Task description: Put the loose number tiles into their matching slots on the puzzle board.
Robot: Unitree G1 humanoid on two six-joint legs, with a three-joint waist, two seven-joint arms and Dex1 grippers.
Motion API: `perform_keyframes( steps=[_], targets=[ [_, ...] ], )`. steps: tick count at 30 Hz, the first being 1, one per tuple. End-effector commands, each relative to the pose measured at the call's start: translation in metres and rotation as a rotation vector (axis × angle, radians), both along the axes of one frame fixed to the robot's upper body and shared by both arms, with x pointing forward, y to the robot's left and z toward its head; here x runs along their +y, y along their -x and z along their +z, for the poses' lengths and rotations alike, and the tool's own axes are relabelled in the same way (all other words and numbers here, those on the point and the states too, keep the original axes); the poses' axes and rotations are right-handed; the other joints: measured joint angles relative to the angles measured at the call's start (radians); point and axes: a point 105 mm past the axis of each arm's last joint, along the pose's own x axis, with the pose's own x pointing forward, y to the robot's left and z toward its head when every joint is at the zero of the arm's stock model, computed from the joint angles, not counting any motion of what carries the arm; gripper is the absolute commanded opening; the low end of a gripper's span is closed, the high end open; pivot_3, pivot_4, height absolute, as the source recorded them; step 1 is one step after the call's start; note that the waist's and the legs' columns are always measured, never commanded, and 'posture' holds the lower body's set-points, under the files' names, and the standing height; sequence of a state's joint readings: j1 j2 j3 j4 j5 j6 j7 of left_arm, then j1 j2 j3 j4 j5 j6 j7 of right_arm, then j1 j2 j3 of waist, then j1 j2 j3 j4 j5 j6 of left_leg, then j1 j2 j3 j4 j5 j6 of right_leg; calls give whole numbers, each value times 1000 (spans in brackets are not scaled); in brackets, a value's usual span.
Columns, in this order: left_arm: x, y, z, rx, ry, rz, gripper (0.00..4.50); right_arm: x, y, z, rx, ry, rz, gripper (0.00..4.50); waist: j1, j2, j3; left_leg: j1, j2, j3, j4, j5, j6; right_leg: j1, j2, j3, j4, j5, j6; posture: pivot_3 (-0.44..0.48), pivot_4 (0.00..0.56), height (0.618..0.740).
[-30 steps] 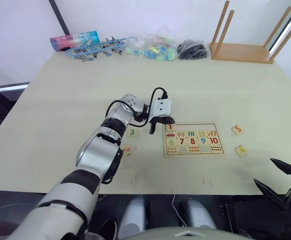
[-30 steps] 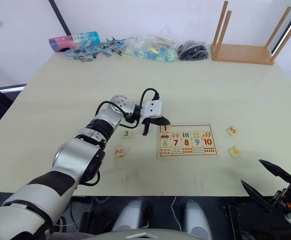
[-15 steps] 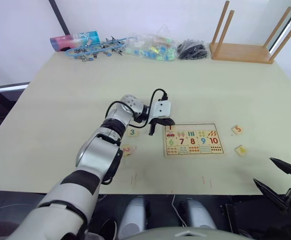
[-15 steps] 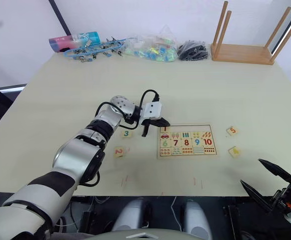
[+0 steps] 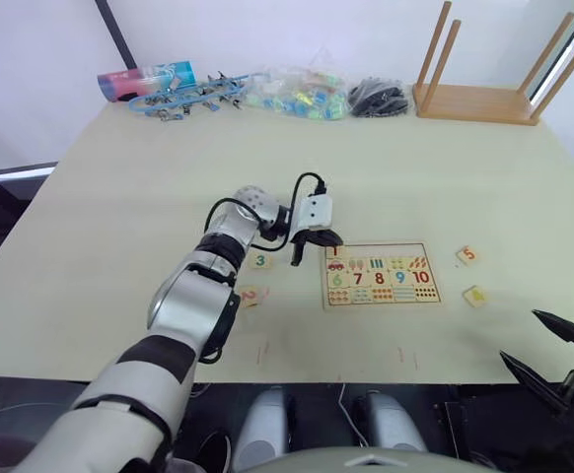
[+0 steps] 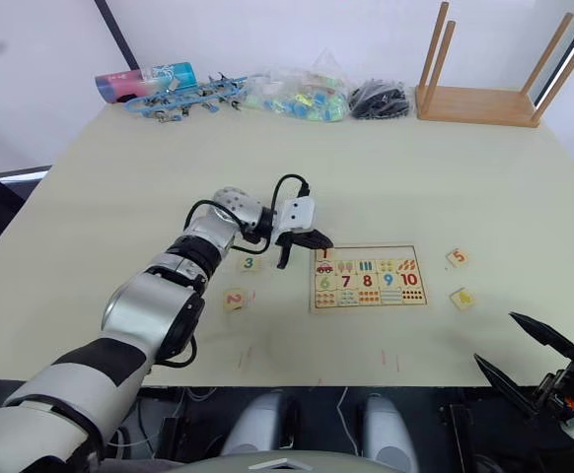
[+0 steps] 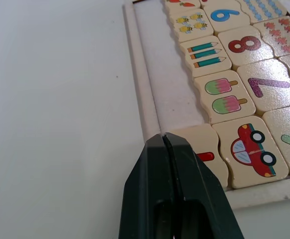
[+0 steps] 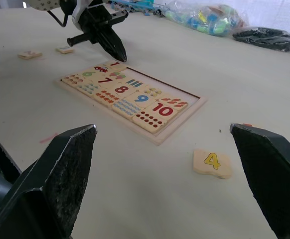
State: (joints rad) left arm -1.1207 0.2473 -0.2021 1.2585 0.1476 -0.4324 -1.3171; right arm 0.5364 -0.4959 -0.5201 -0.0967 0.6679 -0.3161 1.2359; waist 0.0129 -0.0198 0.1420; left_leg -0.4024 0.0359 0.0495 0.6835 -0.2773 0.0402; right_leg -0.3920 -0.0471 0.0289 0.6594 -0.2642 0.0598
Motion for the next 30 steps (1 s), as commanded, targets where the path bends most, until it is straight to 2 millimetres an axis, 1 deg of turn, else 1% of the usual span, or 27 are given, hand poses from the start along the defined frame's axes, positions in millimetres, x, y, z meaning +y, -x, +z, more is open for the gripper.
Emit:
perform_keyframes(
  steps=[1, 5, 8, 11, 14, 16, 18, 21, 22, 27, 28, 29, 30],
  targets=[
    [2, -2, 26, 17, 154, 10, 33, -6, -1, 7, -31, 15, -21, 4500, 1, 0, 0, 0, 0, 0, 0, 0, 0, 0, 0, 0, 0, 0, 0, 0, 150, 737],
    [12, -2, 39, 45, 272, 26, 33, -12, -6, 6, -27, 8, -70, 4500, 0, 0, 0, 0, 0, 0, 0, 0, 0, 0, 0, 0, 0, 0, 0, 0, 150, 737],
    [28, 0, 45, 70, 359, 52, 33, -17, -12, 4, -7, 12, -103, 4500, -2, 0, 0, 0, 0, 0, 0, 0, 0, 0, 0, 0, 0, 0, 0, 0, 150, 737],
    [46, -2, 54, 58, 479, 139, 33, -22, -17, 1, 11, 28, -150, 4500, -6, 0, 0, 1, 1, 0, 0, 0, 0, 0, 0, 0, 1, 0, 0, 0, 150, 737],
    [57, 3, 53, 52, 506, 194, 33, -26, -19, 4, 3, 9, -192, 4500, -4, 1, 0, 1, 1, 0, 0, 0, 0, 0, 0, 0, 1, 0, 0, 0, 150, 737],
    [69, 6, 52, 34, 528, 247, 33, -26, -22, 6, -5, -12, -209, 4500, -1, 1, 0, 1, 1, 0, 0, 0, 0, 0, 0, 0, 1, 0, 0, 0, 150, 737],
    [84, 12, 49, 15, 532, 302, 33, -24, -23, 5, 6, -15, -207, 4500, 1, 1, 0, 1, 2, 0, 0, 0, 0, 0, -1, 0, 1, 0, 0, 0, 150, 737],
    [102, 22, 45, 0, 527, 354, 795, -23, -22, 3, 21, -16, -203, 4500, -1, 1, 0, 1, 2, 0, 0, 0, 0, 0, -1, 0, 1, 0, 0, 0, 150, 737],
    [108, 26, 43, -1, 521, 370, 1339, -23, -23, 3, 22, -17, -204, 4500, 0, 1, 0, 1, 3, 0, 0, 0, 0, 0, -1, 0, 1, 0, 0, 0, 150, 737],
    [135, 50, 30, 8, 466, 412, 3744, -26, -22, 3, 35, -14, -205, 4500, 0, 1, -1, 2, 3, 0, 0, 0, 0, 0, -2, 0, 1, 0, 0, 0, 150, 737],
    [142, 54, 28, 23, 469, 433, 4301, -26, -22, 3, 39, -11, -204, 4500, 1, 2, -1, 2, 3, 0, 0, 0, 0, 1, -2, 0, 1, 0, 0, 0, 150, 737],
    [149, 60, 24, 25, 449, 446, 4466, -26, -21, 3, 43, -11, -203, 4500, 1, 2, -1, 2, 3, 0, 0, 0, 0, 1, -2, 0, 1, 0, 0, 0, 150, 737],
    [155, 66, 21, 27, 431, 451, 4466, -26, -21, 3, 44, -10, -203, 4500, 0, 2, -1, 2, 3, 0, -1, 0, 0, 1, -2, 0, 1, 0, 0, 0, 150, 737]
  ],
)
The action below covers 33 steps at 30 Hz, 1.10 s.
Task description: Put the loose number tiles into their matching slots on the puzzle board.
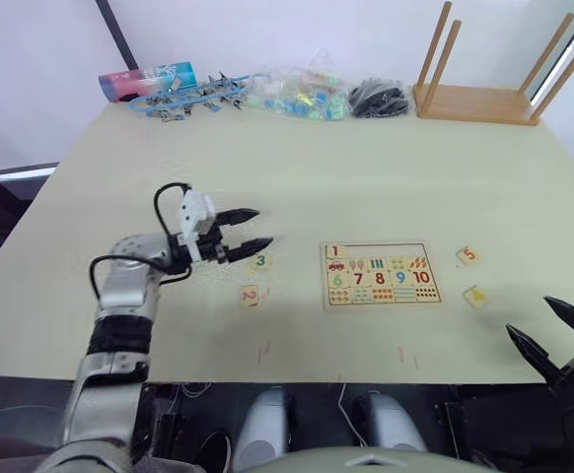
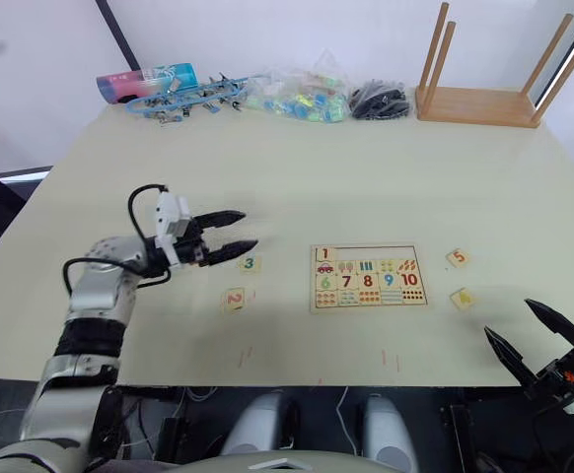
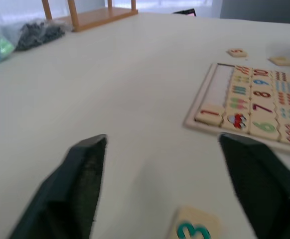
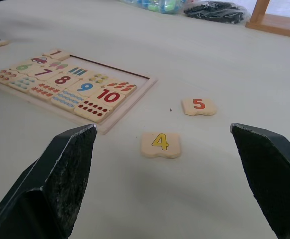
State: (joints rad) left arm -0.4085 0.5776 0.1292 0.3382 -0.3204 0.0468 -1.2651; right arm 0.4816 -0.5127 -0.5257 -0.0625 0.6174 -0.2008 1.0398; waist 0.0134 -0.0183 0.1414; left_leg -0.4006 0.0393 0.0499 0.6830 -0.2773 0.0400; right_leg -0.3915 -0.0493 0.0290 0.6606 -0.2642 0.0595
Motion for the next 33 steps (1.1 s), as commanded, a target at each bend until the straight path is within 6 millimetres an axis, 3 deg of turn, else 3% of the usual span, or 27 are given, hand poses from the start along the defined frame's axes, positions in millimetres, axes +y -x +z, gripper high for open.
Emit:
perform_keyframes(
  steps=[1, 8, 14, 19, 33],
  targets=[
    [18, 16, 10, -35, -14, 12, 4466, -6, 2, 11, -26, 23, -6, 4500, -1, 0, 0, 0, 0, 0, 0, 0, 0, 0, 0, 0, 0, 0, 0, 0, 150, 737],
    [57, 48, -3, 26, -68, 80, 4466, -13, 11, 8, 7, 34, 0, 4500, -1, 1, 0, 1, 0, 1, -1, 0, 0, 0, -1, 0, 0, 0, 0, 0, 150, 737],
    [76, 68, -14, 64, -72, 128, 4466, -19, 17, 5, 31, 43, -5, 4500, 0, 1, 0, 1, 0, 1, -1, 0, 0, 0, -4, -1, 0, -2, -4, 0, 150, 737],
    [79, 82, -24, 84, -79, 133, 4466, -25, 21, 0, 57, 48, -2, 4500, 0, 1, 0, 1, 0, 2, -2, 0, 0, 0, -4, -1, -1, -2, -4, 0, 150, 737],
    [82, 86, -23, 86, -90, 131, 4466, -26, 28, 3, 51, 51, 6, 4500, -1, 1, 0, 1, 0, 2, -2, 0, 0, 0, -5, -1, -1, -2, -4, 0, 150, 737]
  ],
)
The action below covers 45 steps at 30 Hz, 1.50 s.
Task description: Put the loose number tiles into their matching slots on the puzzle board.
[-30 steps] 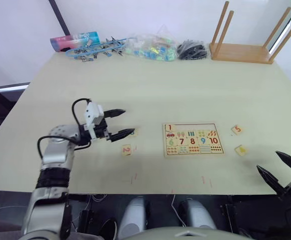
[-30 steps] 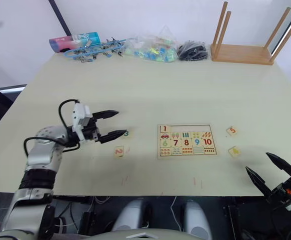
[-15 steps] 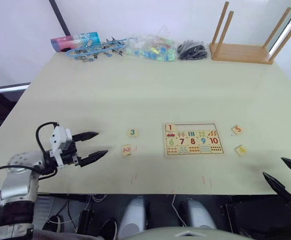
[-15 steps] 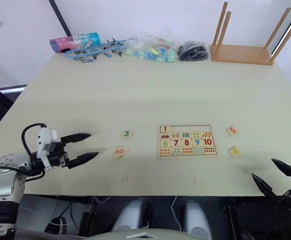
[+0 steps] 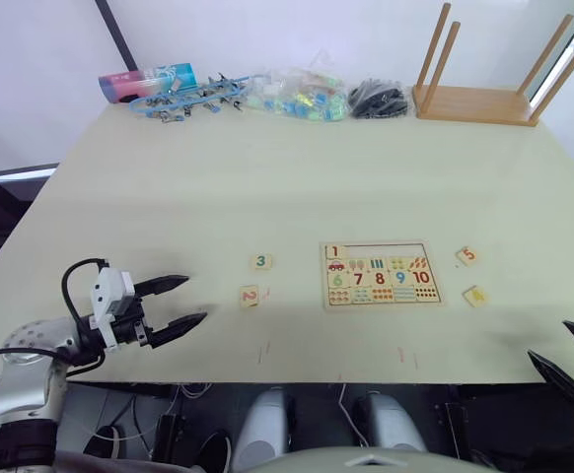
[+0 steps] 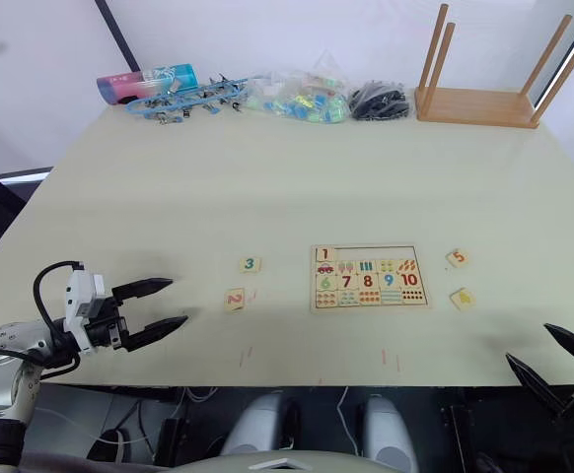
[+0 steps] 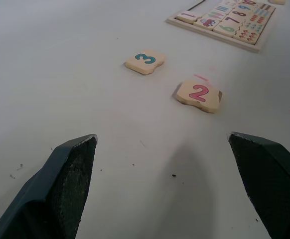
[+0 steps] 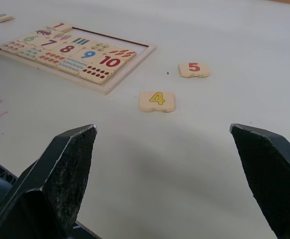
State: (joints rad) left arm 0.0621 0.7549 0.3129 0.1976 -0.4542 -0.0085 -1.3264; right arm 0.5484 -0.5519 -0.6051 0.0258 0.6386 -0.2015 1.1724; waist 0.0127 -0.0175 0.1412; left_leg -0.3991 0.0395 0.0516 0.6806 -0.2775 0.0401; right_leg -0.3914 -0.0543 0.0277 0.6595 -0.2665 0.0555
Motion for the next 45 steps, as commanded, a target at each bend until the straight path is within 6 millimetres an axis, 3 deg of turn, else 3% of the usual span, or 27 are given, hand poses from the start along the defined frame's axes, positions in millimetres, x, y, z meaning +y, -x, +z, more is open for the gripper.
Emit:
perform_keyframes(
  steps=[1, 22, 28, 45],
  targets=[
    [3, 0, 14, -58, -23, -14, 4466, -4, 2, 11, -43, 27, -3, 4500, 0, 0, 0, 0, 0, 0, 0, 0, 0, 0, 0, 0, 0, 0, 0, 0, 150, 737],
    [14, 5, 2, -36, -36, -44, 4466, 4, 3, 14, -48, 23, 29, 4500, 0, 0, 0, 0, 0, 0, 0, 0, 0, 0, 0, 0, 0, 0, 0, 0, 150, 737],
    [12, 5, -1, -37, -70, -122, 4466, 6, 1, 15, -53, 21, 38, 4500, 1, 0, 0, 0, 0, 0, 0, 0, 0, 0, -1, 0, 0, 0, 0, 0, 150, 737],
    [-52, -53, 38, -128, -321, -657, 4466, 41, -2, 21, -56, -19, 246, 4500, 1, 0, 0, 0, -2, 0, 0, 0, 0, 0, 2, 0, 0, 2, 3, 0, 150, 737]
  ],
)
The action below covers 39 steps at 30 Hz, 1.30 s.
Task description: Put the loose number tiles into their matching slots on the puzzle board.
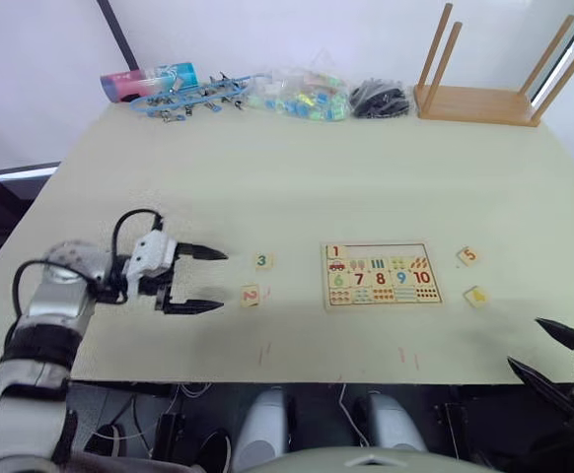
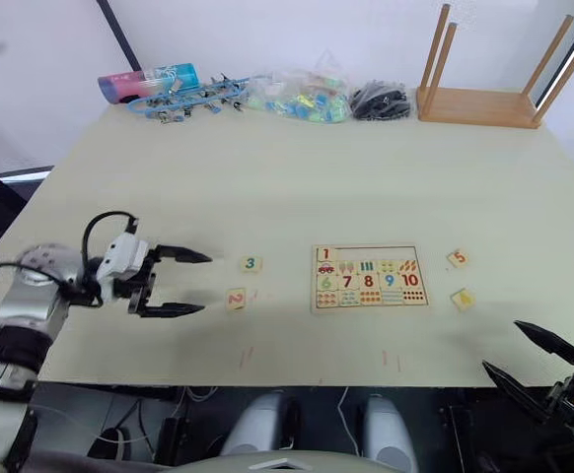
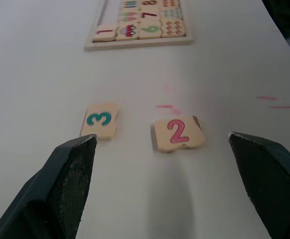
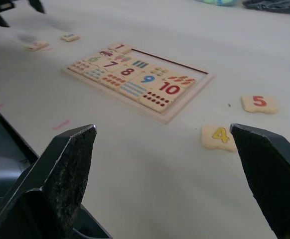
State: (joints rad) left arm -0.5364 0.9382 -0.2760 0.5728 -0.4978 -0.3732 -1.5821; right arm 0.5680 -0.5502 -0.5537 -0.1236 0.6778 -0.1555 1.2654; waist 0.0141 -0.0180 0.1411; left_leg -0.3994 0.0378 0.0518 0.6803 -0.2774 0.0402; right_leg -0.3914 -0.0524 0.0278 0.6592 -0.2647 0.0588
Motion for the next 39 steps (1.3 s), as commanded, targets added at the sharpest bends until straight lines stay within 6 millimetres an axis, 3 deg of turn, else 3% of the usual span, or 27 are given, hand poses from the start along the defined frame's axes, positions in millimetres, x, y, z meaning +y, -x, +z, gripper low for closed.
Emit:
perform_keyframes(
  steps=[1, 10, 39],
  targets=[
    [-8, -2, 2, 13, -40, -86, 4466, 4, -3, 8, -36, 13, 32, 4500, -1, 0, 0, 0, 0, 0, 0, 0, 0, 0, 1, 0, 0, 0, 0, 0, 150, 737],
    [-20, 12, -11, 118, -45, -165, 4466, 9, -5, 8, -61, 7, 44, 4500, -2, 1, 1, 0, 1, 0, 0, 0, 0, 0, 4, 1, 0, 0, 0, 0, 150, 737],
    [-21, 17, -66, 167, -6, 113, 4466, 3, 1, 0, -84, -5, 96, 4500, 2, 5, -2, 3, 1, -1, 0, 0, 0, 3, 2, 0, 0, 0, 0, 0, 150, 737]
  ],
)
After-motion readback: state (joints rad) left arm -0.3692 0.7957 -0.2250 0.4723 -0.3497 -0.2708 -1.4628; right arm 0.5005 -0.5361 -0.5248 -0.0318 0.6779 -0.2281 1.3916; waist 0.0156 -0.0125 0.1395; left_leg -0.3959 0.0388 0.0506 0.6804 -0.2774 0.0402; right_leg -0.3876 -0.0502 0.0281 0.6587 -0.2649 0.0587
